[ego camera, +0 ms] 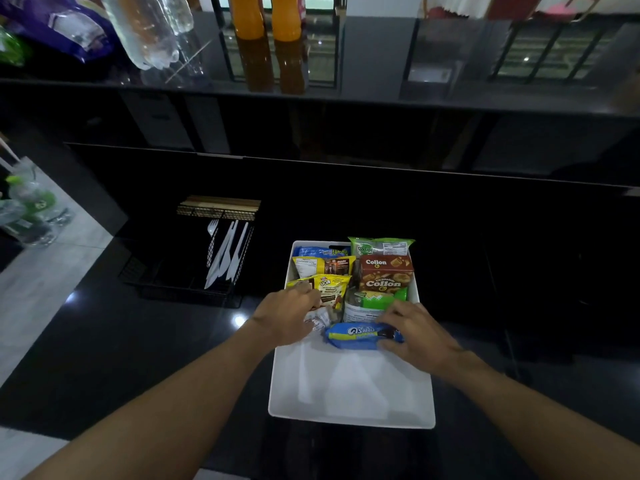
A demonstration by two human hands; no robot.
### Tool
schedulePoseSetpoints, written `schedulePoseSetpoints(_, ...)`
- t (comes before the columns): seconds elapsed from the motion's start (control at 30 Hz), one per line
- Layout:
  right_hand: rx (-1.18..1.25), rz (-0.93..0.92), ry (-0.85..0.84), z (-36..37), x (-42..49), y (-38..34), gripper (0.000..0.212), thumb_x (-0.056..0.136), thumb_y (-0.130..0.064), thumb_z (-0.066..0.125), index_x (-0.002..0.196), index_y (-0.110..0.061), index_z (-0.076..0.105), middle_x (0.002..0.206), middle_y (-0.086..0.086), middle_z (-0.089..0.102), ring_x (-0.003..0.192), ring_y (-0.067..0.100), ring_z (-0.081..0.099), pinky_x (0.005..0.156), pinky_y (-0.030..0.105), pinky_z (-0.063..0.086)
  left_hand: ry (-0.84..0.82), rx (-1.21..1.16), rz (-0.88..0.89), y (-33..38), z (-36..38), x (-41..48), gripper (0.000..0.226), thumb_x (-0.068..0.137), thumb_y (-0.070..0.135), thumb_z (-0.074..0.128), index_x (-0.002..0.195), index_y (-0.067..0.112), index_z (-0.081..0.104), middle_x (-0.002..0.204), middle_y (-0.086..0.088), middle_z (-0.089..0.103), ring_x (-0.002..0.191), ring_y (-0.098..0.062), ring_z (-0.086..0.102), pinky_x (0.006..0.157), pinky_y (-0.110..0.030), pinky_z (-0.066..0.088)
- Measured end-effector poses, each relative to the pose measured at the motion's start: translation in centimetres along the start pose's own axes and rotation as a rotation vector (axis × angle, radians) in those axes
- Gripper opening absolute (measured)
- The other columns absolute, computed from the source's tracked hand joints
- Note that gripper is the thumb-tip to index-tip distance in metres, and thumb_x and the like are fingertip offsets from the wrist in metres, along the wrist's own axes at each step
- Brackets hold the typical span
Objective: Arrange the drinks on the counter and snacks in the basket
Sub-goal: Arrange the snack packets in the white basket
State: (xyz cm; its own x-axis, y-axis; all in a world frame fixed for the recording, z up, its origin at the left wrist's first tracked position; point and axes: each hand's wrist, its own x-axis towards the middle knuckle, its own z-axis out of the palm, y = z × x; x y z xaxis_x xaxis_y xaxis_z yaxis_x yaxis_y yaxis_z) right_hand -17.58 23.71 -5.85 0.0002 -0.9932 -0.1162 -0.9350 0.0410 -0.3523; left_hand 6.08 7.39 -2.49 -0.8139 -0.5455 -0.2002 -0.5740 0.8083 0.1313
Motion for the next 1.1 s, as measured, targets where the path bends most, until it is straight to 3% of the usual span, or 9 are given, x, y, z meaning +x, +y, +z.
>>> schedulePoseSetpoints(0.17, 0.005, -0.024, 0.005, -0.4, 0.3, -0.2, 0.025, 0.088, -0.042, 0.071, 0.107, -0.025, 0.069, 0.108, -0.011, 0.055, 0.104, 0.007, 0.050, 0.099, 0.029, 0.037, 0.030, 0.006, 0.014, -0.1, -0.2, 0.0, 0.027, 0.091, 0.033, 0.065, 0.114, 0.021, 0.055, 0.121, 0.003, 0.057, 0.110, -0.019, 0.055, 0.080, -0.033, 0.048)
schedulePoseSetpoints(0.33, -0.027, -0.032, -0.001, -0.3, 0.3, -0.1, 0.031, 0.087, -0.047, 0.070, 0.112, -0.028, 0.065, 0.113, -0.011, 0.054, 0.108, 0.007, 0.048, 0.096, 0.023, 0.032, 0.009, 0.024, 0.017, 0.2, -0.5, 0.3, 0.025, 0.091, 0.030, 0.065, 0.112, 0.021, 0.056, 0.118, 0.002, 0.059, 0.108, -0.019, 0.056, 0.078, -0.034, 0.050)
schedulePoseSetpoints(0.5, -0.031, -0.042, -0.022, -0.1, 0.3, 0.1, 0.035, 0.086, -0.051, 0.070, 0.113, -0.031, 0.062, 0.114, -0.012, 0.051, 0.108, 0.006, 0.047, 0.096, 0.025, 0.035, 0.009, 0.033, 0.049, -0.3, -0.1, 0.2, 0.036, 0.087, 0.040, 0.067, 0.116, 0.023, 0.054, 0.121, 0.003, 0.056, 0.112, -0.017, 0.054, 0.080, -0.032, 0.048)
schedulePoseSetpoints(0.8, -0.036, -0.047, -0.025, -0.4, 0.2, 0.0, 0.038, 0.083, -0.054, 0.072, 0.112, -0.032, 0.059, 0.113, -0.014, 0.049, 0.104, 0.004, 0.045, 0.090, 0.023, 0.034, 0.018, 0.028, 0.084, -0.6, 0.5, 0.2, 0.043, 0.083, 0.038, 0.072, 0.117, 0.022, 0.051, 0.121, 0.002, 0.054, 0.111, -0.018, 0.052, 0.083, -0.031, 0.045)
schedulePoseSetpoints(1.1, -0.046, -0.042, -0.010, -0.6, 0.2, -0.1, 0.021, 0.092, -0.046, 0.062, 0.099, -0.028, 0.071, 0.097, -0.012, 0.061, 0.097, 0.010, 0.055, 0.082, 0.027, 0.033, -0.020, 0.002, 0.088, -0.9, 0.6, 0.1, 0.050, 0.084, 0.033, 0.073, 0.127, 0.019, 0.051, 0.130, -0.001, 0.053, 0.116, -0.020, 0.052, 0.089, -0.034, 0.048)
